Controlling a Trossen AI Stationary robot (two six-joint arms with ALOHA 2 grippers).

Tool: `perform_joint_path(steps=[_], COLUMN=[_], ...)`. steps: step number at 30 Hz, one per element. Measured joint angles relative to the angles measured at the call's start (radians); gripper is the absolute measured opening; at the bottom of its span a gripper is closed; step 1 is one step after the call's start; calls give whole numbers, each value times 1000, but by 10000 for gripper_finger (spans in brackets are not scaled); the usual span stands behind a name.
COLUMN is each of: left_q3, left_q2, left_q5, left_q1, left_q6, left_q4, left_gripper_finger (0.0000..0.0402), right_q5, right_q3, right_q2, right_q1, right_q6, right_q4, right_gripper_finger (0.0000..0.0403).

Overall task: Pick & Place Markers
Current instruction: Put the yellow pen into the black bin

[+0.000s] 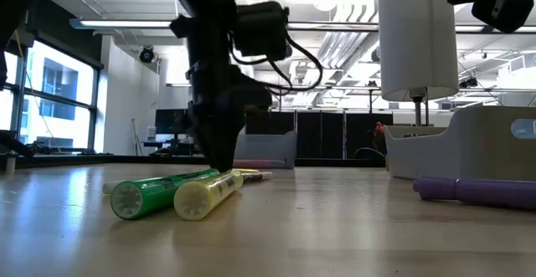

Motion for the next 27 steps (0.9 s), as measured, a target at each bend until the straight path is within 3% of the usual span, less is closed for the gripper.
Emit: perform_joint_path(steps=[4,9,14,23,27], left_q3=[116,372,562,596,592], left_q2=[-1,-6,28,140,176], left_q5=[-4,-47,-68,-33,-59], left_q1=[49,157,311,519,555], left_q6=[127,389,606,753,767], left_q4=[-91,-239,-237,-282,-277], left_gripper_finger=[27,27,27,28,69], right_q5=[50,137,145,174,173], right_q3=[0,0,0,0,0], right_q2=[0,0,0,3,3], right_q1=[0,-20,-85,-197,-226], right_q6=[27,83,91,85,89], right_q4=[5,23,62,133,141], right_gripper_finger=[0,0,0,0,0])
